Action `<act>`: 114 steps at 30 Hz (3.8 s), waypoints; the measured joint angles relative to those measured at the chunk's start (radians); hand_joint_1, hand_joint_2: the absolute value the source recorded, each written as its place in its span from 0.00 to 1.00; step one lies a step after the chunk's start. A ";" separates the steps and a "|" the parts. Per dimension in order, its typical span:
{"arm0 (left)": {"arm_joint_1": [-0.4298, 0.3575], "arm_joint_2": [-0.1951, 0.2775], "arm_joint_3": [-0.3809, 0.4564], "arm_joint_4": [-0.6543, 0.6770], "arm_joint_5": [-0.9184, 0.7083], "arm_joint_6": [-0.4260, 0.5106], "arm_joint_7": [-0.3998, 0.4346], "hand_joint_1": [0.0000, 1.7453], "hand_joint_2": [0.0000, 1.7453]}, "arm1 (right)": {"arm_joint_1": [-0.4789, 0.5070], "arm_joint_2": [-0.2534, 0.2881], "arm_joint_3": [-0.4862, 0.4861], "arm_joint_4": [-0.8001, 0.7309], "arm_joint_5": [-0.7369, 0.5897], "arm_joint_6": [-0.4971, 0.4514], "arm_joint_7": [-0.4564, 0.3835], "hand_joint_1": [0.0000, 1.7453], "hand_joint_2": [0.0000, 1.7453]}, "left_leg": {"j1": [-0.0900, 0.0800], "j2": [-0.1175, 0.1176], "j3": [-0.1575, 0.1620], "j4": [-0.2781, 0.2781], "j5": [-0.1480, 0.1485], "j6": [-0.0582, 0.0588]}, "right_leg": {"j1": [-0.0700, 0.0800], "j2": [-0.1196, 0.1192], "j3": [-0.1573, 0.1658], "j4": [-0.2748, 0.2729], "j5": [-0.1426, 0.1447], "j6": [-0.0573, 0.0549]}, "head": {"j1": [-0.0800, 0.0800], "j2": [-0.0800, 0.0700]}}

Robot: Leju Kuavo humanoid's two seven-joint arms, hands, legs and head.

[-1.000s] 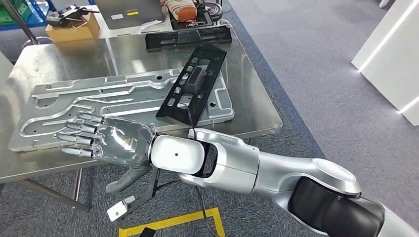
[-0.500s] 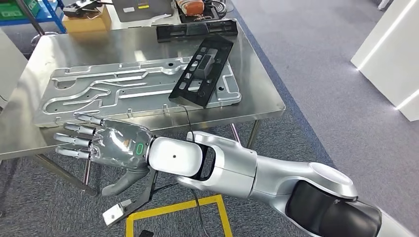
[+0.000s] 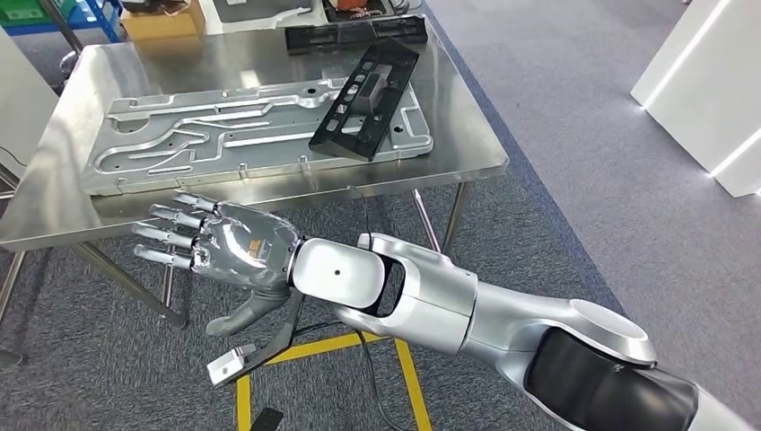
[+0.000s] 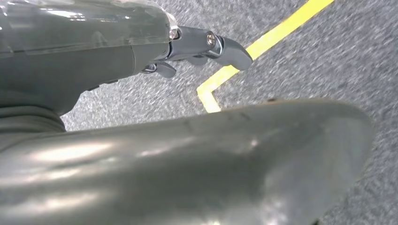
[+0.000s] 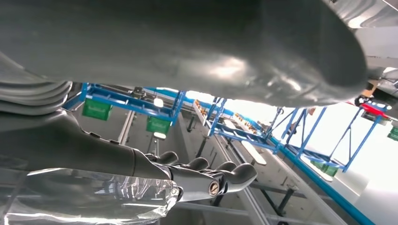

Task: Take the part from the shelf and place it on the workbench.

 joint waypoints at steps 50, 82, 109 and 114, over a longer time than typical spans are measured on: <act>0.001 0.002 -0.002 0.000 0.026 0.028 0.023 0.00 0.00 | 0.395 -0.056 -0.375 0.454 -0.263 -0.407 -0.129 0.00 0.00 | 0.005 -0.001 0.022 -0.026 0.000 0.000 | 0.000 0.001 -0.028 0.004 0.012 0.010 | 0.000 0.000; 0.009 0.002 -0.047 0.000 -0.080 -0.002 0.079 0.00 0.00 | 0.884 0.018 -1.112 1.080 -0.279 -0.124 0.130 0.00 0.00 | 0.001 -0.004 0.016 -0.022 -0.006 0.006 | -0.004 -0.002 -0.031 0.003 0.009 0.014 | 0.000 0.000; 0.020 -0.008 -0.071 0.000 -0.078 -0.015 0.093 0.00 0.00 | 0.890 0.019 -1.052 1.102 -0.180 -0.011 0.241 0.00 0.00 | 0.019 -0.032 -0.071 0.119 -0.071 -0.033 | -0.030 0.000 -0.004 0.022 -0.022 0.005 | -0.001 0.000; 0.022 -0.007 -0.071 0.000 -0.081 -0.015 0.094 0.00 0.00 | 0.899 0.018 -1.052 1.106 -0.179 -0.007 0.249 0.00 0.00 | 0.011 0.003 -0.046 0.243 -0.156 -0.013 | -0.008 -0.069 -0.020 0.024 -0.016 -0.001 | -0.001 0.000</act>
